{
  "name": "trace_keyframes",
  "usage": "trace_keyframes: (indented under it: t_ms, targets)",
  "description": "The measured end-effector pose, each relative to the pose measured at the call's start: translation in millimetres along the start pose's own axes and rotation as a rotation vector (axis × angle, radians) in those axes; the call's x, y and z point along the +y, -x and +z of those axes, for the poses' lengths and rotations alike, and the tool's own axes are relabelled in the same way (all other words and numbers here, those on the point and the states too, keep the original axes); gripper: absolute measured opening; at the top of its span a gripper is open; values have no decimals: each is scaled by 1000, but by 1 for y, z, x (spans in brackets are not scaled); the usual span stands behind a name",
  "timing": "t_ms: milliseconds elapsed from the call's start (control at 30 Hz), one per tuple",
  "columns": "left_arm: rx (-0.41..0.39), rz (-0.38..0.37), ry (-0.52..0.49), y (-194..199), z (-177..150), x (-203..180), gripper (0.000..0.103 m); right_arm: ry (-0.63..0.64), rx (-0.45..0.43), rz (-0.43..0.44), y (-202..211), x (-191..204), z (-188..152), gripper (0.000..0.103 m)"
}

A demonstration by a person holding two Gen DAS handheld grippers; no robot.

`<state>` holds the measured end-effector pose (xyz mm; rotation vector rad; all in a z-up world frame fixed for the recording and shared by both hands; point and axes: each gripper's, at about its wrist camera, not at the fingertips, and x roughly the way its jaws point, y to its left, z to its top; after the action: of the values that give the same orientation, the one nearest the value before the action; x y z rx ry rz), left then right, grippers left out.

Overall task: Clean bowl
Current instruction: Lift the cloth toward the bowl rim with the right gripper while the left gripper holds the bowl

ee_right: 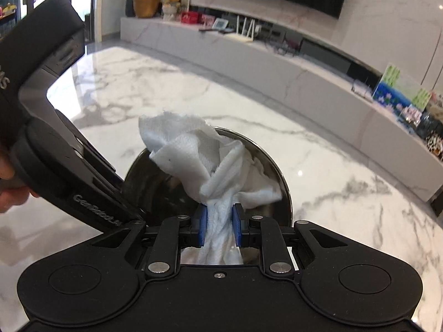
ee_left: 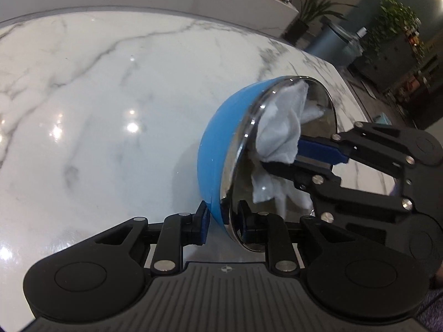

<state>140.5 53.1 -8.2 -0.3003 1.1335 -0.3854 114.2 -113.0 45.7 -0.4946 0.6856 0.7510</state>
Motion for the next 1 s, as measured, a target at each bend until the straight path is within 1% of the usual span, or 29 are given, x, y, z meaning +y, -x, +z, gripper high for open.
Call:
trace_keyframes:
  t_ms: [133,233,267,300,400,467,567,667,800,933,1000]
  targets:
    - [-9,-18,14,1,2,-1,22,0,11,-5,-2,-3,1,17]
    - [-80,3,11,9,5,-1,32,-10,18,-12,-5,-6,0,17]
    - [-104,5,14,11,6,-1,38,-16,21,-15,-6,-7,0,17]
    - [-127,5,17,14,7,-1,39,-22,24,-18,-8,-9,0,17]
    - [-205,-4,33,21,13,1,39,-47,29,-17,-11,-12,1,17]
    - [-230,-5,33,21,16,0,39,-60,32,-16,-12,-15,0,17]
    - [-230,0,38,15,17,0,39,-66,38,-18,-13,-16,0,17]
    - [-211,-10,52,10,15,1,37,-62,35,-23,-12,-16,1,17]
    - [-188,-17,56,7,14,1,31,-56,15,-33,-6,-15,2,18]
    - [-171,-8,31,7,13,-3,31,-75,-9,-5,-1,-19,3,18]
    - [-159,-8,23,8,13,-4,30,-71,-1,14,-2,-20,4,18]
